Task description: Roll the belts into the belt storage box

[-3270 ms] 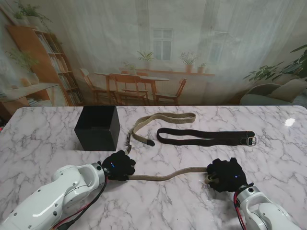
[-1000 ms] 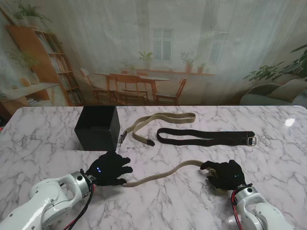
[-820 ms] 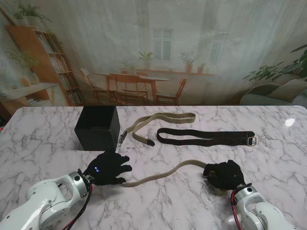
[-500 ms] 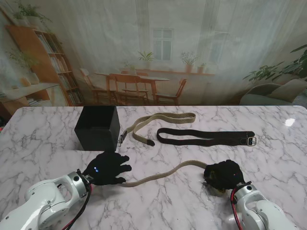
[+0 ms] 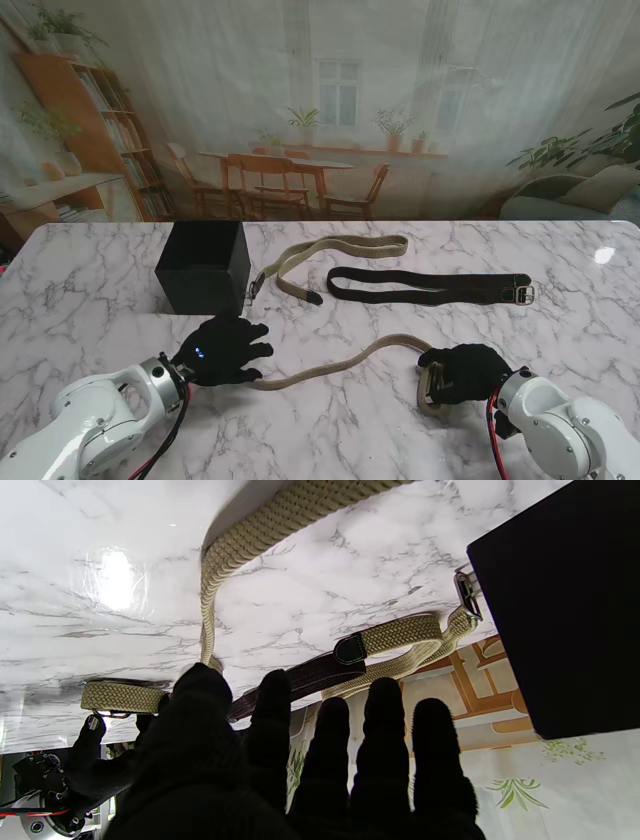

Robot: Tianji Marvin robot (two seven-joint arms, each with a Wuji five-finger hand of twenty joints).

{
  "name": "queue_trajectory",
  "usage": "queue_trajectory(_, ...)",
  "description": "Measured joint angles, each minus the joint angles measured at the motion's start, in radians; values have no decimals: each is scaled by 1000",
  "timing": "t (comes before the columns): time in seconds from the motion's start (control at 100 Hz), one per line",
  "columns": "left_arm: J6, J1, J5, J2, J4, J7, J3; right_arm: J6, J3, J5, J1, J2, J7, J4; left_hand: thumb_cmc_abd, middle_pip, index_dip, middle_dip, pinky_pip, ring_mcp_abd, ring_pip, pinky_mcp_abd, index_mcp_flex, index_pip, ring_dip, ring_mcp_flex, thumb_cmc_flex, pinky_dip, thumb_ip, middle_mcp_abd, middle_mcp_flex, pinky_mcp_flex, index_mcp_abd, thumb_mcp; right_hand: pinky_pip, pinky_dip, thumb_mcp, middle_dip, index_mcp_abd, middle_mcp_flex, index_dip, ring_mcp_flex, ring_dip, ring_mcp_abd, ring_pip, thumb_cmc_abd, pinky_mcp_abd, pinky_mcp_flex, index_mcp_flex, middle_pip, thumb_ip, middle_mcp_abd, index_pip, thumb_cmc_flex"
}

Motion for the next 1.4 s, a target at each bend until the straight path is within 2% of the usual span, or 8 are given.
queue_trajectory(0.29, 0, 3, -6, -1, -4, -11, -9, -6, 8, -50, -3, 11, 60, -27, 0, 0, 1, 0, -11, 0, -1, 0, 0, 0, -7, 0, 0, 0, 0, 0, 0, -5, 0, 0, -55, -18, 326, -19, 1, -101, 13, -76, -28, -46, -95, -90, -46, -41, -113, -79, 44, -13, -23, 167)
queue_trajectory(0.45, 0, -3, -15, -1, -3, -14, -7, -12, 7, -132, -2, 13, 46, -32, 1, 0, 2, 0, -11, 0, -2, 0, 0, 0, -8, 0, 0, 0, 0, 0, 0, -8, 0, 0, -55, -22, 365, -33, -26, -103, 43, -82, -49, -47, -159, -103, -72, -8, -124, -88, 47, -14, -7, 289)
queue_trajectory(0.62, 0, -5, -17, -1, -3, -20, -7, -7, 11, -113, -2, 17, 88, -44, 1, 0, 3, 0, -12, 0, -3, 0, 0, 0, -8, 0, 0, 0, 0, 0, 0, -8, 0, 0, -86, -33, 365, -34, -25, -156, 41, -126, -66, -47, -184, -88, -73, -36, -174, -90, 50, -3, 16, 254)
queue_trajectory(0.73, 1, -5, -17, -2, -4, -21, -8, 14, 16, -53, -6, 19, 123, -53, 1, 0, 10, 0, -12, 0, -3, 0, 0, 0, -8, 0, 0, 0, 0, 0, 0, -8, 0, 0, -87, -33, 238, -40, -13, -182, 35, -158, -77, -47, -190, -35, -69, -74, -174, -97, 61, 2, -21, 129)
queue_trajectory(0.98, 3, -5, -20, -2, -4, -23, -5, 13, 22, -82, -32, 14, 64, -53, 1, 0, 12, 0, -12, 0, -3, 0, 0, 0, -8, 0, 0, 0, 0, 0, 0, -8, 0, 0, -78, -33, 190, -40, -2, -184, 34, -158, -78, -47, -191, 31, -41, -85, -173, -111, 62, -2, -53, 104)
queue_trajectory(1.11, 4, -5, -20, -2, -4, -22, -5, 16, 27, -87, -43, 13, 77, -66, 1, 0, 12, 0, -12, 0, -3, 0, 0, 0, -8, 0, 0, 0, 0, 0, 0, -8, 0, 0, -54, -18, -87, -43, 3, -218, 33, -182, -75, -13, -207, 189, 45, -120, -173, -111, 60, 19, -87, 35)
queue_trajectory(1.17, 4, -5, -18, -2, -4, -21, -5, 17, 28, -115, -48, 13, 73, -74, 1, 0, 12, 0, -12, 0, -3, 0, 0, 0, -8, 0, 0, 0, 0, 0, 0, -8, 0, 0, -36, -10, -138, -37, 3, -218, 33, -183, -65, -12, -190, 212, 56, -120, -173, -111, 59, 19, -87, 34)
queue_trajectory(1.4, 4, -4, -17, -2, -4, -18, -8, 25, 28, -176, -62, 7, -42, -80, 11, 0, 13, 0, -12, 0, -3, 0, 0, 0, -8, 0, 0, 0, 0, 0, 0, -8, 0, 0, 67, 45, -179, 73, -48, -217, 49, -110, 47, 33, -66, 242, 96, -93, -70, 96, 59, 49, -60, 35)
